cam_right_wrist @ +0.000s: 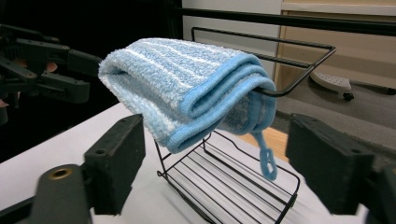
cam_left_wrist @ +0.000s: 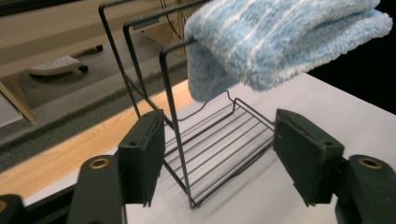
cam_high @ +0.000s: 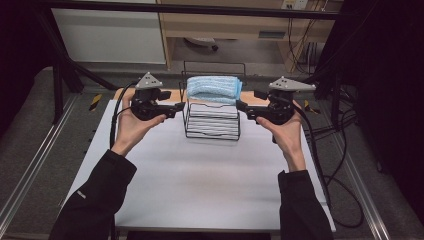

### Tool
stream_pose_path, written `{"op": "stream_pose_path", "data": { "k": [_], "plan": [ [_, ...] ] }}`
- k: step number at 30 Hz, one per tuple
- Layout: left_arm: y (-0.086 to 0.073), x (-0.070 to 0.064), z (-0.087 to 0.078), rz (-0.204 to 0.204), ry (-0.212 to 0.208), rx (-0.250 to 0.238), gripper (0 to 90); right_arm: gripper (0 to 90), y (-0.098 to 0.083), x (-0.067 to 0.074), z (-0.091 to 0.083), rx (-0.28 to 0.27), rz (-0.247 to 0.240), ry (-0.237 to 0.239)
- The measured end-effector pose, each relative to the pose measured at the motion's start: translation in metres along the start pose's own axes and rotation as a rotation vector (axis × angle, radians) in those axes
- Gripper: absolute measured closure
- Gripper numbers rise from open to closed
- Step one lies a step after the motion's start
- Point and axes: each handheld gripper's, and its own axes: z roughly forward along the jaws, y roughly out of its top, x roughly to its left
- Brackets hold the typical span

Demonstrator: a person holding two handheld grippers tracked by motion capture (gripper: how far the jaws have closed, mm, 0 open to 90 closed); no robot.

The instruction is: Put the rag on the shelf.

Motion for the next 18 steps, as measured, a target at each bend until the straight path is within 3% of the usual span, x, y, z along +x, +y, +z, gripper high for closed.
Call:
{"op": "stream_pose_path", "data": {
  "k": [9, 18],
  "plan": [
    [-0.031, 0.000, -0.005, 0.008, 0.001, 0.063, 23.1, 8.1, -0.018, -0.003, -0.005, 0.034, 0.001, 0.010],
    [-0.074, 0.001, -0.006, -0.015, -0.015, 0.111, 15.2, 4.1, -0.051, -0.005, -0.006, 0.082, 0.023, 0.030]
  ]
}}
